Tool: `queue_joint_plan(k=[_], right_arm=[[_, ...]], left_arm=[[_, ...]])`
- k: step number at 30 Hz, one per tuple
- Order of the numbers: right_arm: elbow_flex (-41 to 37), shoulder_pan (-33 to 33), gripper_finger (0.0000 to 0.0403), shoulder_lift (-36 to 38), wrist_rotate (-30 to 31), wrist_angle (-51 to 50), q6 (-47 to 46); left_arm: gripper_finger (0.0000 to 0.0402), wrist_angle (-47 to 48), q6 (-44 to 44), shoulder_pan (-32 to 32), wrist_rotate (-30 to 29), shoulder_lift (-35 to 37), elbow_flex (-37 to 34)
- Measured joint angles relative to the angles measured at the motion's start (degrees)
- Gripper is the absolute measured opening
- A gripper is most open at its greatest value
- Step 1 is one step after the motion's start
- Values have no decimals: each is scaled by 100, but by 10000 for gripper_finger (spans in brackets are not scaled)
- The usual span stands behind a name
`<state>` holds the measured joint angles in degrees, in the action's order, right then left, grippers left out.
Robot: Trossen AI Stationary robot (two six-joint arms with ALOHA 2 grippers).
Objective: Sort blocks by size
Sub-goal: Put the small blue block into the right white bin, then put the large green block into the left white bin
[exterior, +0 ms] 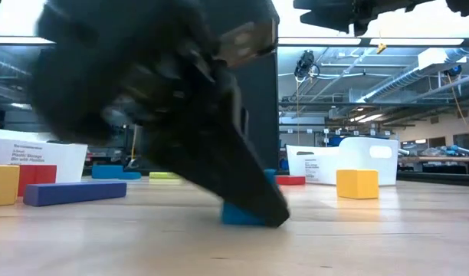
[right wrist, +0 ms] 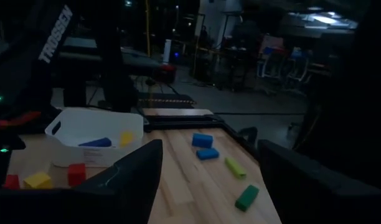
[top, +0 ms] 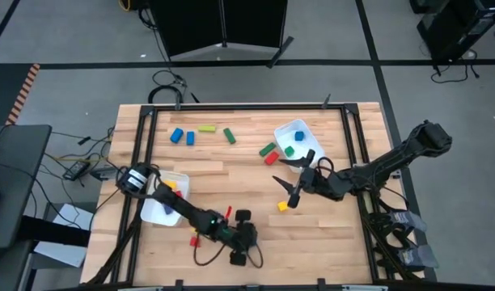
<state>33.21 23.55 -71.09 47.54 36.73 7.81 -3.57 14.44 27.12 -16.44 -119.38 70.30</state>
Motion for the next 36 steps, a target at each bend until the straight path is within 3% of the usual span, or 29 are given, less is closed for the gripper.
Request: queue_joint_plan(k=[5, 13, 17, 25, 27, 32, 36], right_arm=[[0, 379, 269, 251, 417, -117, 270], [4, 1325, 268, 736, 1499, -1463, -139], [4, 1585, 268, 767, 2049, -1628, -354], [4, 1225, 267, 651, 1848, -1790, -783], [4, 1049, 267, 628, 1559, -1816, -887], [3, 702, 266, 508, 1255, -1825, -980], [2, 404, 266, 457, 1016, -1833, -1087]], left_arm=[[135, -573, -431, -851, -10, 108, -2], [135, -2015, -1176, -2480, 945, 172, 115], [135, -2033, -1361, -3293, 1464, 113, 595], [135, -971, -1279, -4383, 2416, -611, 1776], [173, -895, -1271, -4521, 2613, -628, 1845], [317, -967, -1140, -4821, 3387, -419, 1858], [329, -1059, -1089, -5033, 3838, 81, 1553]])
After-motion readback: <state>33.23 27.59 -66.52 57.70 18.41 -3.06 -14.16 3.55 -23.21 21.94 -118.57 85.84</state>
